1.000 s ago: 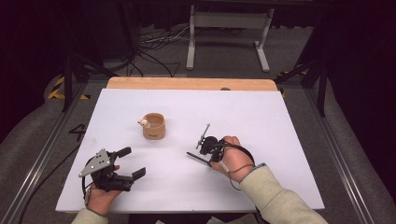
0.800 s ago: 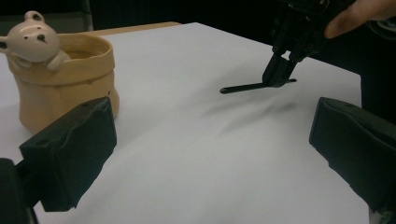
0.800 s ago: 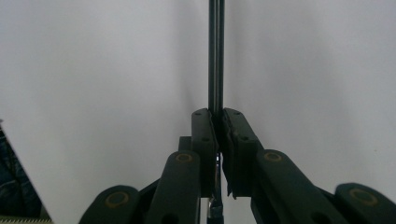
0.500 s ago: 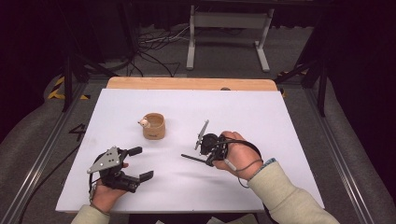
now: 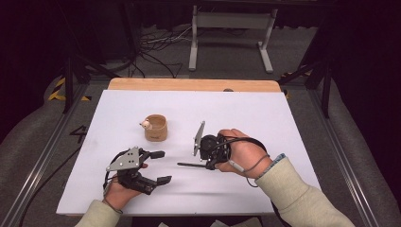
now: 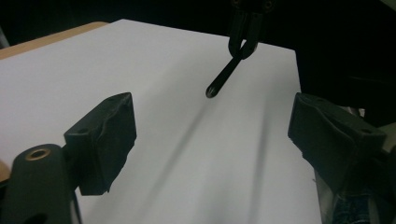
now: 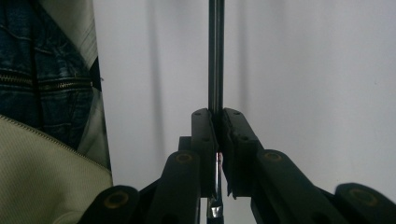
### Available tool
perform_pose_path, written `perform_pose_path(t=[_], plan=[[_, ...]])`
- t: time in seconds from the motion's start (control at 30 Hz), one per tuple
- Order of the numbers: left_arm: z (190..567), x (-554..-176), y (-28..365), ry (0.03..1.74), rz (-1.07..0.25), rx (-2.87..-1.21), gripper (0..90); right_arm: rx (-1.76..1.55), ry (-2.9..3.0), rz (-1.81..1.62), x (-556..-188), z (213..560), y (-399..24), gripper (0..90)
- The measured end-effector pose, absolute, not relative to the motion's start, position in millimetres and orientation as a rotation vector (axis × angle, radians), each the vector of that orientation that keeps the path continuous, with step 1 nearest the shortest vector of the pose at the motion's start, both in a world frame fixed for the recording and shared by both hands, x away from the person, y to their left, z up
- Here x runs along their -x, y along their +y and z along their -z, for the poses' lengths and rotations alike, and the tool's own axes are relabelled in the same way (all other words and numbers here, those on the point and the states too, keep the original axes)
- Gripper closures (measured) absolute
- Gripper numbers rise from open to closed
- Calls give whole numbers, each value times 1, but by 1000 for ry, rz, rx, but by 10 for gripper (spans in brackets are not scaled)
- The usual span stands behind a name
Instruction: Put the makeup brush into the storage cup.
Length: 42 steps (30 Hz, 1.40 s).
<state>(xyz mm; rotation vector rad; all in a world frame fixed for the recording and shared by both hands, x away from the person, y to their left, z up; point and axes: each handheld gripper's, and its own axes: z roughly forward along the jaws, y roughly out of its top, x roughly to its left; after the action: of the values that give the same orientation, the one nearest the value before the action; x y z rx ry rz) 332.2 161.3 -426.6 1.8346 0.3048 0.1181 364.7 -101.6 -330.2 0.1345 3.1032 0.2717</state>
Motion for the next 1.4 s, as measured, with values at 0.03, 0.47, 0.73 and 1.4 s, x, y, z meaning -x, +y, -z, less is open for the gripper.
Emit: perform_pose_path(t=[0.03,0.47,0.73,1.4], plan=[[425,-332,159,292,-108,-1837,189,-107,3105,-264,-364,329,-100,844],[419,-331,136,204,-44,-1899,354,50,3130,-196,-352,323,-88,844],[419,-328,129,182,-8,-1942,557,58,3135,-175,-351,323,-83,843],[421,-329,122,149,11,-1997,771,111,3147,-176,-349,327,-75,843]])
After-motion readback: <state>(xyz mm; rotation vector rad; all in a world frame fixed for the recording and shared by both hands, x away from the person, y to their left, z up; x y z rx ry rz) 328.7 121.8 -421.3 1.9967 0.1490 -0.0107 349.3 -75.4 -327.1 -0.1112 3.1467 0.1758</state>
